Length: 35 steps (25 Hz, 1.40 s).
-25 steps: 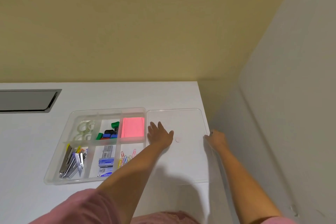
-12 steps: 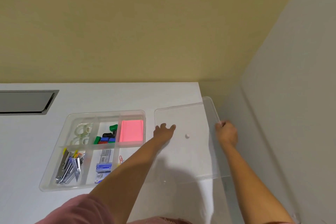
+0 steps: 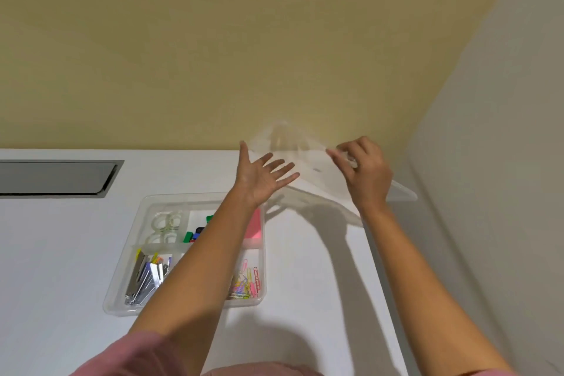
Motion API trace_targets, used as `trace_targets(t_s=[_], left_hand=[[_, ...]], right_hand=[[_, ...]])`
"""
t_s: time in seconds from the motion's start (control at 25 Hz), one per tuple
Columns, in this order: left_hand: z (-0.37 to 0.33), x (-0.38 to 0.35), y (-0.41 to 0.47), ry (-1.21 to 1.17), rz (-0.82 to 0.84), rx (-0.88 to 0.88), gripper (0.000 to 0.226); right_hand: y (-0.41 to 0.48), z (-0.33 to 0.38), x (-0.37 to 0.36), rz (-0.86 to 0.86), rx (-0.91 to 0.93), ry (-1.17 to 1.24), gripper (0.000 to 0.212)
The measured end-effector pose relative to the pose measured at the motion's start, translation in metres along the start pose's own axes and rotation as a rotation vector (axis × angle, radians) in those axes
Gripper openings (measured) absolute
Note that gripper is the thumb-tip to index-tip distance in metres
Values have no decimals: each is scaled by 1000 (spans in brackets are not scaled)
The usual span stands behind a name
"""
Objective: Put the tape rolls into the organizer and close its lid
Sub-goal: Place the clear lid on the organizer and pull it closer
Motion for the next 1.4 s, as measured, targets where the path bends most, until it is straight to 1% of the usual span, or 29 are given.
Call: trace_targets(t_s=[0.04,0.08,0.12,0.2,0.24,0.28,0.32,0.36,0.4,0.52,0.56,0.64,0.72,0.76,0.84,0.92,1.0,1.08,1.24,1.4], left_hand=[[-12,-1,-9,-40,32,-1,77],[-23,2,-20,-43,41,-7,68],[-30,6,-28,-28,40,-16,53],[-45,20,-37,-17,4,-55,17],[-53,27,-42,27,0,-90,21],[-61,36,-47,80,4,-118,36],[-67,43,-51,127,-6,-139,45],[-73,50,-58,175,-21,-159,47],[-78,56,-64,232,-27,-176,45],[-91,77,-84,413,-47,-184,35],[-94,84,-89,463,-44,-182,34],[-101,95,-99,547,-33,-180,31],[-106,103,-106,603,-38,-171,28],[-109,107,-108,628,-50,-166,26],[-115,116,-112,715,-113,-163,21],[-125,122,-118,817,-197,-201,19],[-141,127,-124,875,-288,-298,22],[-160,129,-130,869,-354,-420,23],[-183,133,-133,819,-407,-516,21],[-187,160,-129,838,-585,-522,27]], right_hand=[[-6,18,-5,26,111,-7,46],[-13,36,-10,49,208,-24,47],[-20,49,-16,76,280,-37,48],[-35,68,-32,162,368,2,49],[-43,76,-42,231,395,48,51],[-50,85,-51,307,409,89,53],[-55,90,-60,370,398,107,56],[-57,90,-68,407,347,107,57],[-54,84,-72,414,241,97,55],[-48,33,-73,301,-254,63,33],[-50,16,-73,280,-390,51,32],[-55,-3,-75,293,-587,85,41],[-62,-11,-80,277,-770,206,47],[-64,-10,-83,256,-844,281,46],[-66,-2,-88,225,-898,371,42],[-66,7,-91,199,-867,378,36],[-68,15,-93,165,-867,396,31],[-68,23,-96,154,-884,411,27],[-67,38,-110,252,-836,384,25],[-86,42,-135,376,-912,352,24]])
Point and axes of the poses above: each hand's wrist, its own y-axis towards the middle knuckle, its own x-axis out of the back of the hand, z = x × y, the point moved 9 cm from there along y, towards the middle knuckle, and after that the axes turned 6 degrees about x, right-handed, at the moved point
